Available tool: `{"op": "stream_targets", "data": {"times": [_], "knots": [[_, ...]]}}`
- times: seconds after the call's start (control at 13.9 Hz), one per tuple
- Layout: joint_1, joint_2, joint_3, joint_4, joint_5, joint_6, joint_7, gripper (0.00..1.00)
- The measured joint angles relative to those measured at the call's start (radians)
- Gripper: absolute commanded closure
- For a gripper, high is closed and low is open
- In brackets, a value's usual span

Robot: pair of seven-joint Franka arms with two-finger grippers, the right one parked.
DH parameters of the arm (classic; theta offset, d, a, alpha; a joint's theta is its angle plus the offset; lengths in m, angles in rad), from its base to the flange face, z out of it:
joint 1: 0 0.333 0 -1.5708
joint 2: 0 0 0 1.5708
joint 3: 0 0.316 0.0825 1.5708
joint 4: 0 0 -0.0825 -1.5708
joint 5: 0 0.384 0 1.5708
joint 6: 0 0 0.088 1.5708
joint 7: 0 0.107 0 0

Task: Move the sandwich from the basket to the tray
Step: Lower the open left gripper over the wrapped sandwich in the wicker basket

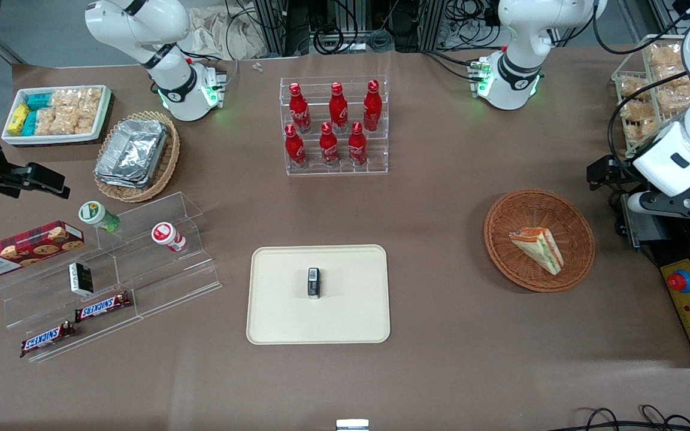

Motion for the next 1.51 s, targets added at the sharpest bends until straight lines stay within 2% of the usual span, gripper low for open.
{"op": "stream_targets", "data": {"times": [0.29, 0.79, 1.08, 1.51], "knots": [[0.000, 0.000, 0.000, 0.002, -0.001, 0.000, -0.018, 0.00], [0.007, 0.038, 0.004, -0.026, -0.001, 0.033, -0.169, 0.00], [0.021, 0.033, 0.004, -0.223, -0.001, 0.299, -0.375, 0.00], [0.019, 0.026, -0.002, -0.456, -0.001, 0.600, -0.699, 0.00]]}}
